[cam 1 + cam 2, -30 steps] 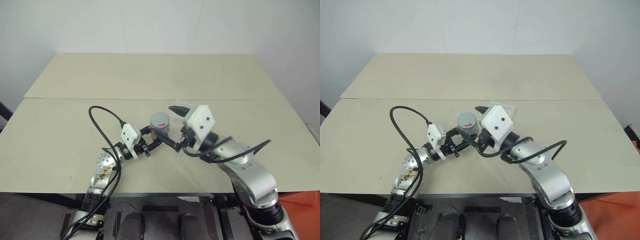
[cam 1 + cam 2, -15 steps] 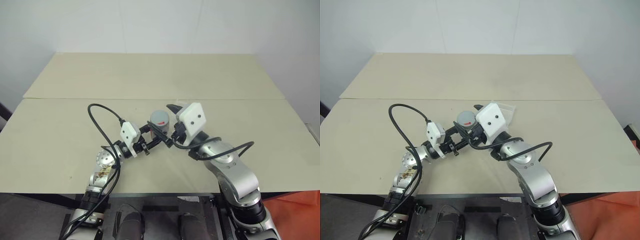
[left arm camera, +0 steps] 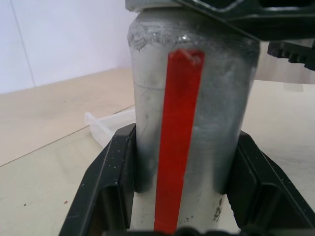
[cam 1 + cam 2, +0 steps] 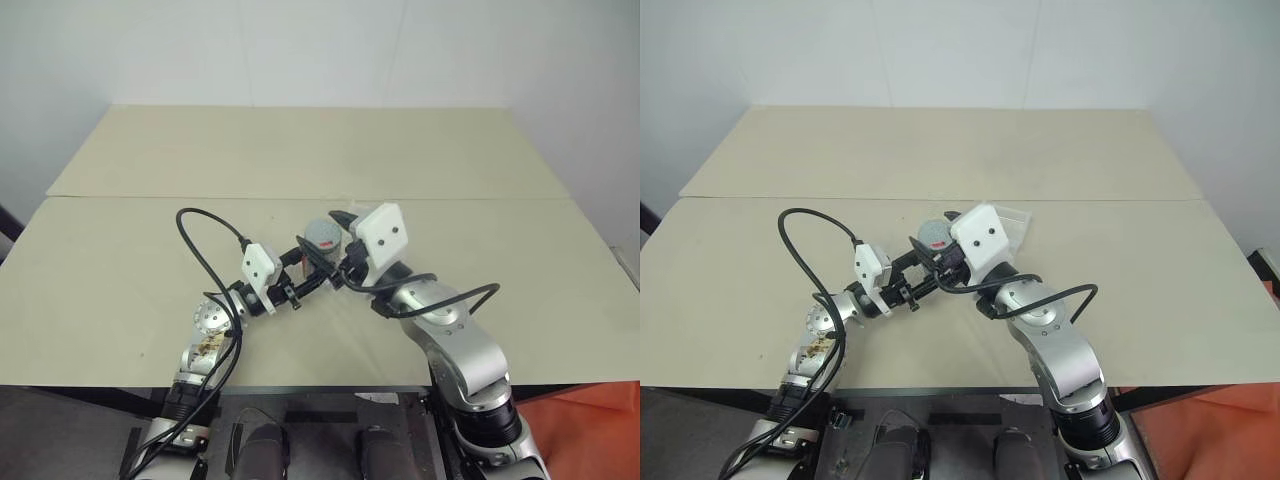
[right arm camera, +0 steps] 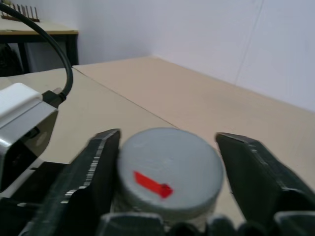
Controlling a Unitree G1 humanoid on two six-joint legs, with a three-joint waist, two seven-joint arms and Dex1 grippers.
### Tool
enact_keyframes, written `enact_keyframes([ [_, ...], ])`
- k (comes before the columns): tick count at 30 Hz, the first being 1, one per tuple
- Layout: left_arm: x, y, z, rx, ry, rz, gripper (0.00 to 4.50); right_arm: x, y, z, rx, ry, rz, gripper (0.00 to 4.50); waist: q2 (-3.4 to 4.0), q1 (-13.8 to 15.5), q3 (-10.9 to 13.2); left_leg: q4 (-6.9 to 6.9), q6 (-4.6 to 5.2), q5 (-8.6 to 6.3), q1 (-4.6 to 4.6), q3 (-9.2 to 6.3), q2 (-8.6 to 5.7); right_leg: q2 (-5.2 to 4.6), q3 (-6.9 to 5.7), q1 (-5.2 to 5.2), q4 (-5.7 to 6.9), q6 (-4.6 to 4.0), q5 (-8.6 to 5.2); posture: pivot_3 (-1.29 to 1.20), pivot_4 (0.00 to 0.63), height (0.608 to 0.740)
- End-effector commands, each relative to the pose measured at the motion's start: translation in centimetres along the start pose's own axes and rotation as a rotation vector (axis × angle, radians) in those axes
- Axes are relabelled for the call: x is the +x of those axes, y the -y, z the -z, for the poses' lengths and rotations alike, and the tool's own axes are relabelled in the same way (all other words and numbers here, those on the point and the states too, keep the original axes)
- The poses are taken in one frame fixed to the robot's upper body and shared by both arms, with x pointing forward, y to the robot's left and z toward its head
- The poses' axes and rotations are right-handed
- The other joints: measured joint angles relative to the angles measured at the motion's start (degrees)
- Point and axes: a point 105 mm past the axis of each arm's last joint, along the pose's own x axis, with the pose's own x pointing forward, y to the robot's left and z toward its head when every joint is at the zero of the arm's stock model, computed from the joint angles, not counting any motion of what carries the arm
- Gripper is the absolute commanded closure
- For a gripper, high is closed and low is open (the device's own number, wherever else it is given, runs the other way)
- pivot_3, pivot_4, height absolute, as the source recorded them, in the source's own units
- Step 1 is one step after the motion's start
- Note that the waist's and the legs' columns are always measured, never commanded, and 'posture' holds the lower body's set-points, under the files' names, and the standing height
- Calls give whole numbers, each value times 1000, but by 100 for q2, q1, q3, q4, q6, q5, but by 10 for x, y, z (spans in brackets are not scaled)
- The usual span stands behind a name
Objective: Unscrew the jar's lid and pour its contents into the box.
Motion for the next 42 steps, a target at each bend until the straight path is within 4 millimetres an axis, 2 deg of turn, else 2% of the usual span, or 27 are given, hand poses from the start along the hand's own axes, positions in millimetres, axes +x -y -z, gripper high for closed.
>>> enact_keyframes([
  [1,3,-1,-9,22,33,7,2365,-2,1,-11,-27,43,-3,1716,0,0,0,0,0,0,0,0,0,0,0,0,0,0,0,0,150,740],
  [8,2,0,-10,20,36,17,2365,-5,1,-13,-38,50,-55,1716,0,0,0,0,0,0,0,0,0,0,0,0,0,0,0,0,150,740],
  [12,2,3,-12,12,44,45,2365,-13,-3,-14,-16,65,-224,1716,0,6,0,1,0,0,0,1,-2,-1,-1,3,-2,0,0,0,150,740],
  [18,3,5,-14,6,49,72,2365,-11,-3,-12,-17,76,-398,1716,0,-33,0,-1,0,0,1,2,1,2,-1,3,-2,0,0,0,150,740],
  [22,3,8,-14,5,51,82,2365,-10,-1,-16,-17,102,-568,1716,0,-19,0,0,1,0,1,2,0,2,-2,4,-2,0,0,0,150,740],
  [26,3,12,-15,-1,55,97,2365,-15,-4,-10,-43,91,-785,1716,0,-5,0,0,1,0,1,5,0,1,-2,5,-4,0,0,0,150,740],
  [37,1,17,-12,-13,52,109,2365,-10,10,-5,-45,70,-1136,1716,0,-12,0,0,1,0,2,6,3,1,-2,1,1,0,0,0,150,740],
  [42,0,19,-12,-18,52,115,2365,-5,14,-8,-45,77,-1203,1716,1,-8,1,0,1,0,2,4,3,-1,-2,1,1,-1,0,0,150,740],
])
